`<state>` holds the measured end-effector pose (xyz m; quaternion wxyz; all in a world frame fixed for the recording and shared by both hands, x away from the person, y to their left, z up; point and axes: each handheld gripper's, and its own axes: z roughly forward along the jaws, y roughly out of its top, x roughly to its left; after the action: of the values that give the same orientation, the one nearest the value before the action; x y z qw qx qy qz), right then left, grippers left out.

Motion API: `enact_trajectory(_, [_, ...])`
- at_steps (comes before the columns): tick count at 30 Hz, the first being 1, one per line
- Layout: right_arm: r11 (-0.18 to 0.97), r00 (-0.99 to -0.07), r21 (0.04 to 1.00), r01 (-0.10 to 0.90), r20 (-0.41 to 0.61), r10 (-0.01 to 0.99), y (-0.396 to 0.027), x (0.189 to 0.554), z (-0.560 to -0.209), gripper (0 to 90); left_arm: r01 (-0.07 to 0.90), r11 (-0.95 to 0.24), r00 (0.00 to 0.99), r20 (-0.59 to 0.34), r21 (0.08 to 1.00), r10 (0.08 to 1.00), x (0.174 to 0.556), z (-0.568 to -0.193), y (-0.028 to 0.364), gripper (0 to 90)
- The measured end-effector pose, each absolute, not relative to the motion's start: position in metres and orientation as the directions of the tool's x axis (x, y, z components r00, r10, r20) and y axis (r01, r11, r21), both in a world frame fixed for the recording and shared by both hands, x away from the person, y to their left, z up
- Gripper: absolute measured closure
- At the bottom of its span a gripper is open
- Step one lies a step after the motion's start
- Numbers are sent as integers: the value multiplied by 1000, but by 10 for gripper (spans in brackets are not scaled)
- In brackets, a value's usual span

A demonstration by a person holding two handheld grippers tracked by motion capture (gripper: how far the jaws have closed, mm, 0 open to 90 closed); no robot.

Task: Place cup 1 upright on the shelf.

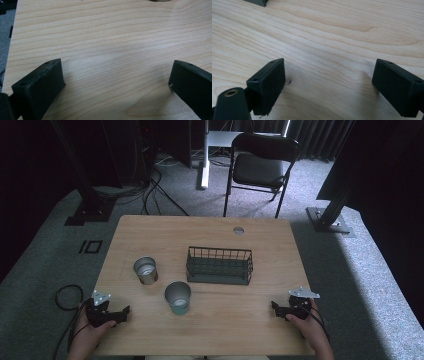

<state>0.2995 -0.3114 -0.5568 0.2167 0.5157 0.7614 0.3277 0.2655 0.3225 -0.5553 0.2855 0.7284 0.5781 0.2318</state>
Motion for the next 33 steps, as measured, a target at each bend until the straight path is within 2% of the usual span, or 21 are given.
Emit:
enact_trajectory(7, [273, -404, 724, 634, 9, 915, -308, 300, -557, 112, 711, -169, 224, 7, 683, 974, 266, -555, 323, 4])
enact_trajectory(10, [267, -431, 732, 627, 40, 901, -305, 300, -556, 112, 710, -169, 225, 7, 683, 974, 266, -555, 323, 4])
enact_trajectory(17, [314, -481, 743, 591, 12, 877, -295, 299, -552, 112, 708, -172, 230, 6, 685, 973, 267, -555, 322, 4])
enact_trajectory(33, [367, -597, 761, 534, 33, 801, -274, 298, -541, 112, 709, -172, 230, 6, 684, 973, 266, -555, 322, 4])
